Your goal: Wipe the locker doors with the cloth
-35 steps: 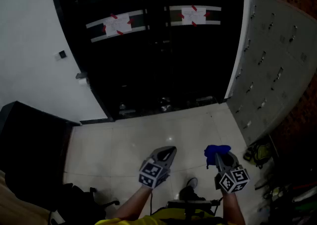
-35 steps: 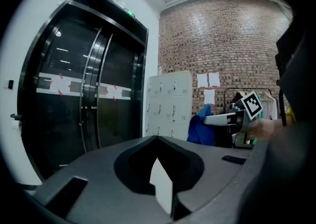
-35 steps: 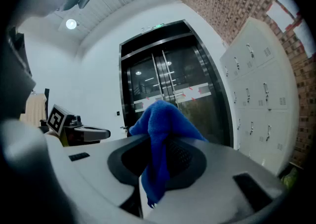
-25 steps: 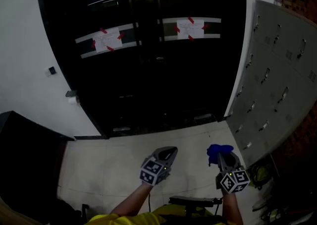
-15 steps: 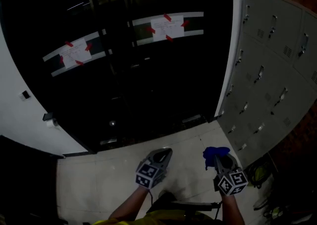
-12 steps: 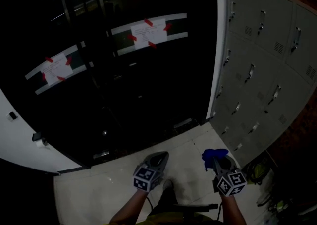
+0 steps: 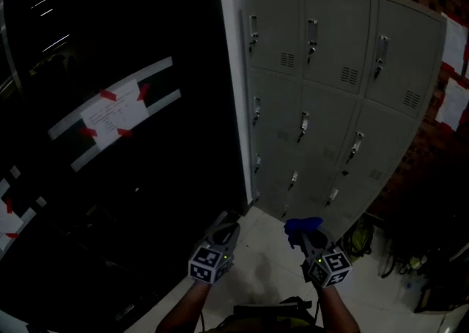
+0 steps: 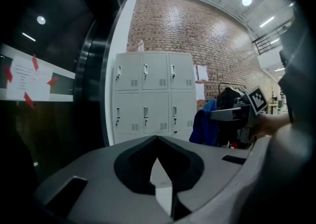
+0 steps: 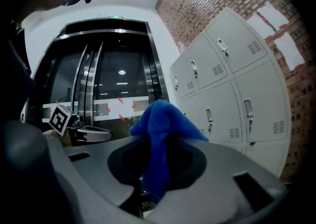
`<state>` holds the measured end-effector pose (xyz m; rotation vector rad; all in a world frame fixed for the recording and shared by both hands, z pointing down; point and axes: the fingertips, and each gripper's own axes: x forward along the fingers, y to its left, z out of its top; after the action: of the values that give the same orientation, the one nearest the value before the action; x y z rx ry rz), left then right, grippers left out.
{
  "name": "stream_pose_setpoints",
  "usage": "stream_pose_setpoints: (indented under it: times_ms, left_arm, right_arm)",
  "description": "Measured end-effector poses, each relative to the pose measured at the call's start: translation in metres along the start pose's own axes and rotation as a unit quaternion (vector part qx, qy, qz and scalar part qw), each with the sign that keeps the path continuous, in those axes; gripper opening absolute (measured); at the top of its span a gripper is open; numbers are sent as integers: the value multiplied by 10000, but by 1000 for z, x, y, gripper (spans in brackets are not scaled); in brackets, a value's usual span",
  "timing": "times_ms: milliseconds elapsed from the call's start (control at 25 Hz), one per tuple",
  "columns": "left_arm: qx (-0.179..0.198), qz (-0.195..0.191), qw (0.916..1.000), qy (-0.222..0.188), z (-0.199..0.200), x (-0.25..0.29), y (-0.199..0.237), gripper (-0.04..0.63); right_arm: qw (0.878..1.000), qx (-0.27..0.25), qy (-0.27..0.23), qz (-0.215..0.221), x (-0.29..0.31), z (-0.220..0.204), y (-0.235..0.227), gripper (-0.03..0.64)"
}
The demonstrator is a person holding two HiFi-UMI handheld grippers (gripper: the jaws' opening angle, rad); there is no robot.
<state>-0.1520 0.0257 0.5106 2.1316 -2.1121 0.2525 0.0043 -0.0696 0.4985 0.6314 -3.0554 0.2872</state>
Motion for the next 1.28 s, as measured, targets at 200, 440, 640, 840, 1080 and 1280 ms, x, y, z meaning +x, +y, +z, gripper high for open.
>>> stream_pose_setpoints:
  times_ms: [200, 440, 640, 840, 1080, 1280]
  left_arm:
    - [157, -796, 9966, -114, 15, 107, 1, -2]
    - [76, -1546, 9878, -193, 45, 215, -4, -2]
    - [187, -1709, 9842, -428, 84, 287, 11, -2]
    - [444, -1843, 9805, -512, 108, 336, 19, -2]
    - [520, -2434, 9663, -655, 137, 391, 8, -2]
    - [1127, -2650, 9535, -894, 172, 401, 4, -2]
  right_arm:
    - [9973, -23, -27, -731, 17, 6, -71, 67]
    - [9883, 249, -274, -1477, 45, 17, -168, 67]
    - [9869, 80, -525, -1526, 94, 46, -225, 67]
    - [9852, -183, -612, -1593, 130, 82, -254, 67]
    - [9758, -543, -987, -1874, 173, 182, -313, 67]
    - [9593, -1216, -1711, -1889, 200, 379, -327, 67]
